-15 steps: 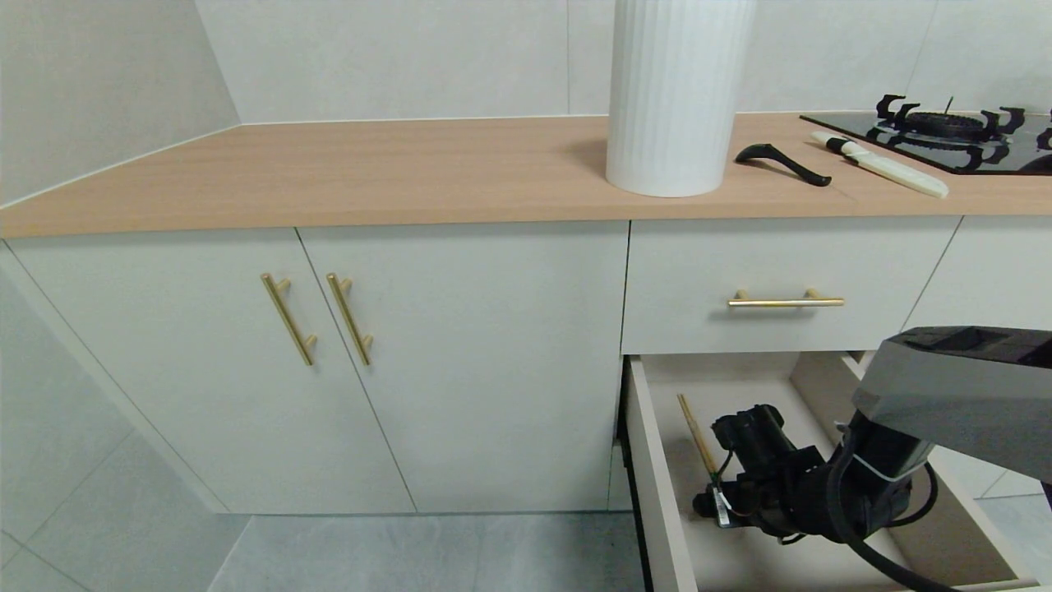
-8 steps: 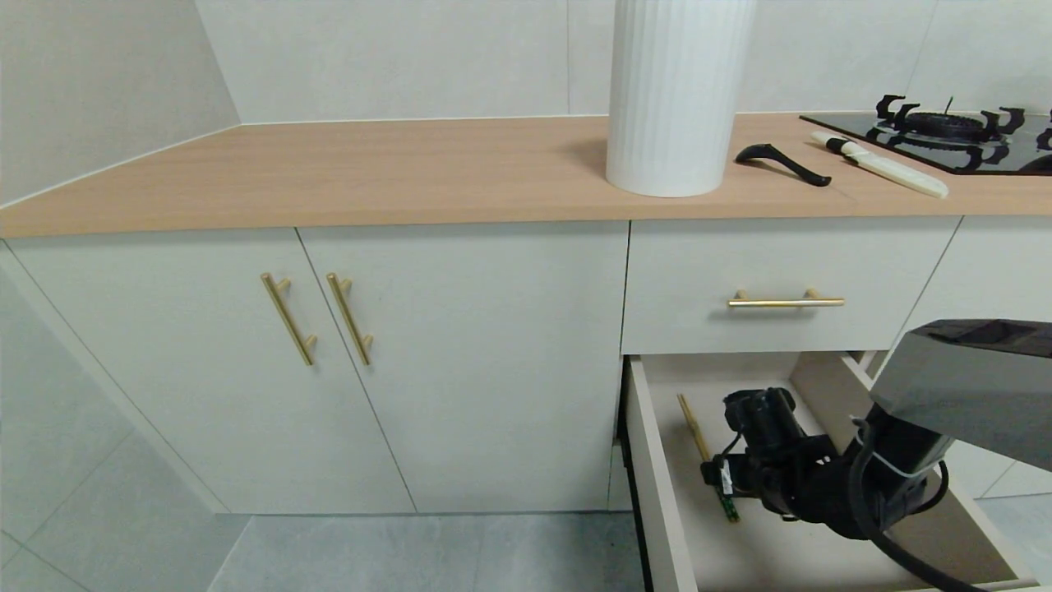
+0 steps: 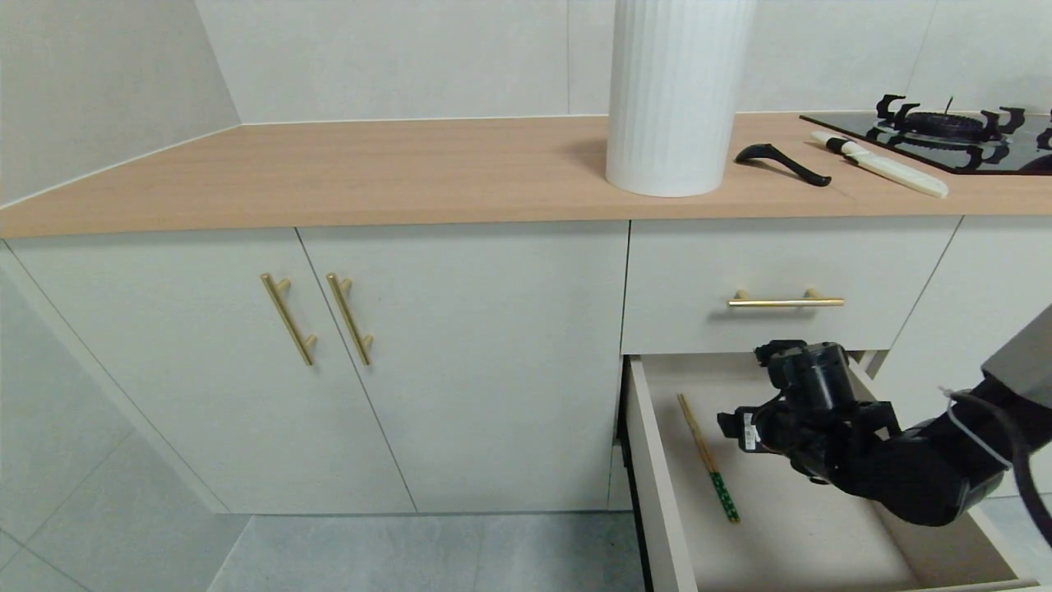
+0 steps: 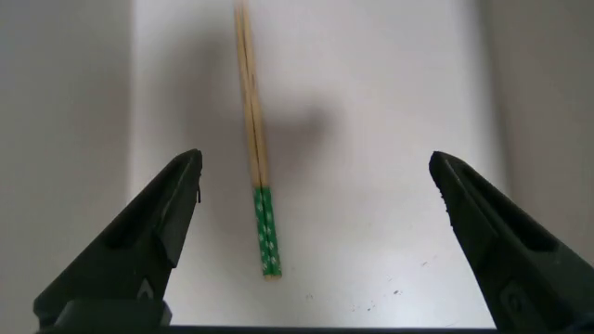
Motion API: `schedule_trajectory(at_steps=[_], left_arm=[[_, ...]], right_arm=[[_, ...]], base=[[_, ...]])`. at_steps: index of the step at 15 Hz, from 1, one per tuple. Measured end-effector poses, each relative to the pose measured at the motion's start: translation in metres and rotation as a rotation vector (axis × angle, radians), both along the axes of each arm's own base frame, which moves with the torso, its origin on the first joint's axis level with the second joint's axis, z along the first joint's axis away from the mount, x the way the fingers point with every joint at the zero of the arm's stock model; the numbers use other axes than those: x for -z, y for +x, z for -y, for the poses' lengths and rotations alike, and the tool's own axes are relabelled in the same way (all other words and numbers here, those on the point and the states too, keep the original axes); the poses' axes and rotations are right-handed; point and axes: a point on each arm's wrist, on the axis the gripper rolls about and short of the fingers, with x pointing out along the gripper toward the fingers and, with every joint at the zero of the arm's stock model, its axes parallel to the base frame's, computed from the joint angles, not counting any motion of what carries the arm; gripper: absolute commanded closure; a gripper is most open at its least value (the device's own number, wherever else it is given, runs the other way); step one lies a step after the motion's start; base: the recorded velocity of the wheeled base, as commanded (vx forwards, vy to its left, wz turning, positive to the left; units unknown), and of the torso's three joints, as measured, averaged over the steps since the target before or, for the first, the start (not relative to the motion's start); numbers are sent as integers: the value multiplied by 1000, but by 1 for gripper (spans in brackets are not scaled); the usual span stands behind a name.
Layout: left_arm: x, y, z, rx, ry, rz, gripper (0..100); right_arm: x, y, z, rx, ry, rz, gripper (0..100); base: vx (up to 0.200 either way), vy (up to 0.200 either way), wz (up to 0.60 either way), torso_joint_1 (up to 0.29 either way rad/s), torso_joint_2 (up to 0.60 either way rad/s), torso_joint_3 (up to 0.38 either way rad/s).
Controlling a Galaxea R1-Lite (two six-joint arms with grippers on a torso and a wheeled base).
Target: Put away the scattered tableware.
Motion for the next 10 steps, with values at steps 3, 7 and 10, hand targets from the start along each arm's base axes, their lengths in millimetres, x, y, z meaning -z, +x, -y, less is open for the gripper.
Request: schedule_trajectory(at_steps=[3,7,10], left_arm=[[0,0,0,0,0,0,0],[0,0,0,0,0,0,0],[0,0,0,0,0,-2,0]], right_arm=[[-37,-12,6,-15,12,99,0],[-75,-34,14,-40,2,199,0],[-96,-45,19,-41,18,265,0]], base=[[0,0,0,0,0,0],[0,0,0,17,-68,-49],[0,0,0,71,-242,-261]])
